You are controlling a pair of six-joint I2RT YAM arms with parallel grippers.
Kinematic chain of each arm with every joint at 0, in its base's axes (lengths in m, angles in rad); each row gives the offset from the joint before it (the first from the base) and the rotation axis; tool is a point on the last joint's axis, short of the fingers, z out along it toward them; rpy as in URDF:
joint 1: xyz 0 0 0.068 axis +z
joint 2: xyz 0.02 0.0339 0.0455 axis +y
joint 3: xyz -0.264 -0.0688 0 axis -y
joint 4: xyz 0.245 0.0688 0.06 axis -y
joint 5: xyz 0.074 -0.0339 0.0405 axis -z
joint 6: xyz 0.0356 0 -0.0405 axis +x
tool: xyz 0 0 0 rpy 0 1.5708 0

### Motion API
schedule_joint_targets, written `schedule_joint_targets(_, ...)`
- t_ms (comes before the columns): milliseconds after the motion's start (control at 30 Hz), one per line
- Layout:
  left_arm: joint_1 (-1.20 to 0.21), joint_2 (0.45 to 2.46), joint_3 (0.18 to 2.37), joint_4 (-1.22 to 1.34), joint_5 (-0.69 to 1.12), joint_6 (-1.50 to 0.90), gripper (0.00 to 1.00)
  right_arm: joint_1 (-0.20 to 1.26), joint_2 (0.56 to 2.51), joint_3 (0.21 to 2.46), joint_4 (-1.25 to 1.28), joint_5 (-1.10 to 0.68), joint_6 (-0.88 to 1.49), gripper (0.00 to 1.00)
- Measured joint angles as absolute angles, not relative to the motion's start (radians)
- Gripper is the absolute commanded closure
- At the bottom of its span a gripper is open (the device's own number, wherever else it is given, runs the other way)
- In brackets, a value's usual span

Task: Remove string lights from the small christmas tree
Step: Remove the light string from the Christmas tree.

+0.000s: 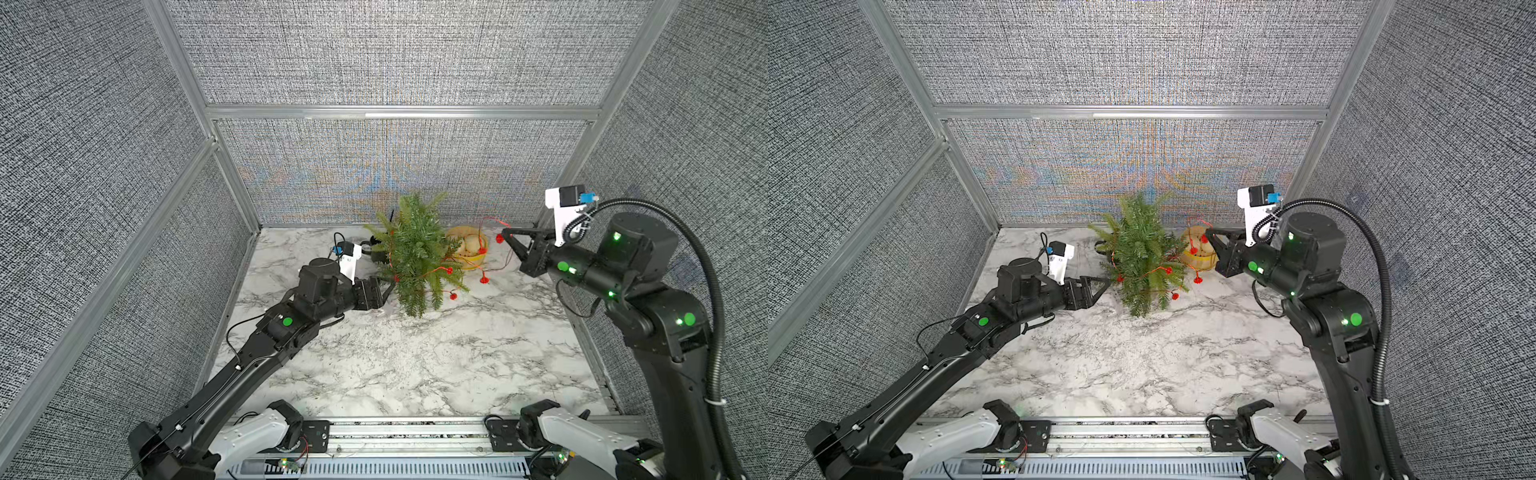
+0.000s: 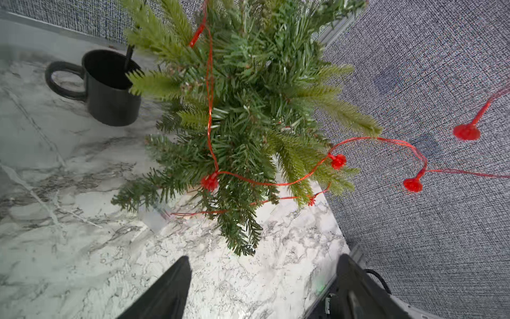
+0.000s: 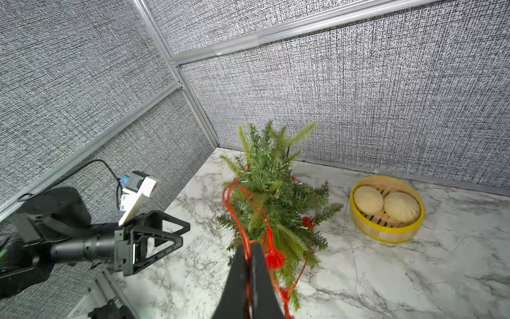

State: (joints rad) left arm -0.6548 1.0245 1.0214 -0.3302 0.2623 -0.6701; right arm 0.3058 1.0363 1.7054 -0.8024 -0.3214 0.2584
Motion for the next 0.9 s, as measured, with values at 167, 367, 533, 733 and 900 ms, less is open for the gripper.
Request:
schedule_joint_targets(167,-0.655,0.988,0.997,-0.308,0.264,-0.701,0.16,0.308,0.974,1.671,-0.879,-0.341,0.282,1.00)
schedule_joint_targets(367,-0.655,0.979,0.970,-0.304,0.264,-0.714,0.16,0.308,0.882,1.648,-0.985,-0.358,0.305,1.00)
schedule_joint_targets(533,-0.655,0.989,0.964,-0.299,0.265,-0.716,0.17,0.309,0.862,1.611,-1.033,-0.382,0.331,1.00)
schedule_joint_targets(733,-0.655,0.986,0.951,-0.286,0.263,-0.719,0.18,0.309,0.804,1.450,-1.050,-0.390,0.353,1.00)
schedule_joint_targets(900,-0.655,0.997,0.950,-0.286,0.262,-0.707,0.19,0.309,0.791,1.255,-1.030,-0.370,0.382,1.00)
